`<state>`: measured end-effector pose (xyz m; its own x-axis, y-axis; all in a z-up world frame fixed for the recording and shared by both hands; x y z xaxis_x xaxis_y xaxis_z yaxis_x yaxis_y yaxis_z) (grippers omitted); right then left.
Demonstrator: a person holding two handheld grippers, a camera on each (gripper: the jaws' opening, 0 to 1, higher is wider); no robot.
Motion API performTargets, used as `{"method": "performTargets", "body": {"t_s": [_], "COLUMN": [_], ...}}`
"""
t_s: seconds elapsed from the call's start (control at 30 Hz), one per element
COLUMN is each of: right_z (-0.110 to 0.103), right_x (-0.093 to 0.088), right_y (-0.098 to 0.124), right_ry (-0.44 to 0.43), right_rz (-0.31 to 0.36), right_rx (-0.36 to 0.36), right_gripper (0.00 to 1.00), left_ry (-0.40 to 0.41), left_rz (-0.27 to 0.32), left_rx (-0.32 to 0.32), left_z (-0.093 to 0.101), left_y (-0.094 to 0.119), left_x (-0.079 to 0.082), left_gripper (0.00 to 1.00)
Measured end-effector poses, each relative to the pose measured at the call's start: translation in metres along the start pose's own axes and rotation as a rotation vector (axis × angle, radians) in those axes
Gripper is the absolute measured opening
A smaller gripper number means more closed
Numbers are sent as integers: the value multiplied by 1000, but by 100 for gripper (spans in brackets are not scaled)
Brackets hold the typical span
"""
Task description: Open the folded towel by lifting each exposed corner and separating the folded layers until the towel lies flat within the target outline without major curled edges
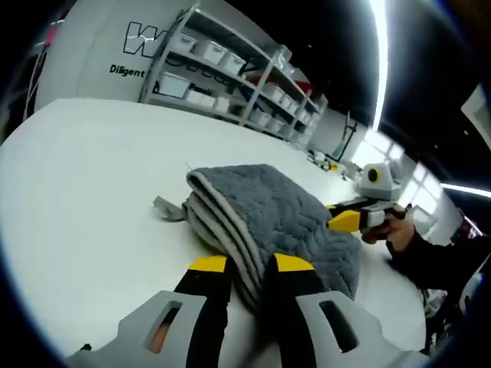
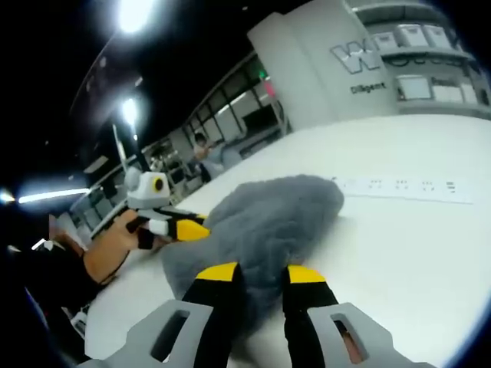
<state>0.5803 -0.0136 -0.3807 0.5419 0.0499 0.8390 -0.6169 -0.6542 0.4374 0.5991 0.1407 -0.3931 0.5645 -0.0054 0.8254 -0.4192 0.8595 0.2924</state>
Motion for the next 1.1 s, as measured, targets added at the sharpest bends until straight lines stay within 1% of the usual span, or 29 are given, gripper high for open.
{"method": "performTargets", "body": {"t_s": [0.07, 0.17, 0.27, 0.37, 0.5, 0.67, 0.8, 0.83, 0.87, 0.9, 1.03, 1.1], "right_z": [0, 0, 0, 1, 0, -4, -6, -6, -6, -6, -12, -15], "right_x": [0, -1, -2, -2, -3, -8, -10, -12, -13, -13, -15, -18], "right_y": [1, 4, 6, 7, 8, 15, 22, 23, 24, 25, 30, 34], "right_ry": [6, 19, 19, -4, -21, -19, -16, -11, -12, -17, 0, 13], "right_rz": [1, 6, 8, 7, 5, 1, -1, 0, 2, 2, 3, 5], "right_rx": [-1, 1, 6, 15, 19, 19, 18, 10, 11, 13, 6, 3], "right_gripper": [17, 15, 14, 13, 12, 12, 12, 12, 12, 12, 12, 12], "left_ry": [-4, -16, -3, 17, 66, 63, 80, 70, 30, 17, 7, 24], "left_rz": [10, 10, 8, 7, 0, -2, 3, -3, -13, -18, -22, -23], "left_rx": [-8, -7, -17, -23, -43, -48, -59, -59, -46, -42, -40, -49], "left_z": [2, 3, 5, 5, 8, 13, 16, 16, 19, 25, 28, 23], "left_y": [-1, -3, -4, -3, -3, -4, -3, -3, -2, -3, -2, 0], "left_x": [1, 2, 1, -1, -6, -6, -6, -5, -5, -7, -9, -7], "left_gripper": [13, 13, 13, 14, 12, 12, 9, 9, 9, 9, 9, 9]}}
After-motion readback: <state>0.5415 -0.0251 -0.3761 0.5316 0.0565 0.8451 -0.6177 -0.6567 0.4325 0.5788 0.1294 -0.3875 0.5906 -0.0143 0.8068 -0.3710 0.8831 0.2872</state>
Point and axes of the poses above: the point that each gripper's makers call its tool centre point, and the gripper's own axes: y roughly backward along the fingers, z roughly to its right, x roughly out of its top, the point moved 2 cm from there along y, roughly backward along the fingers, and after that the axes turned 11 degrees about -x, right-handed, at the moved point
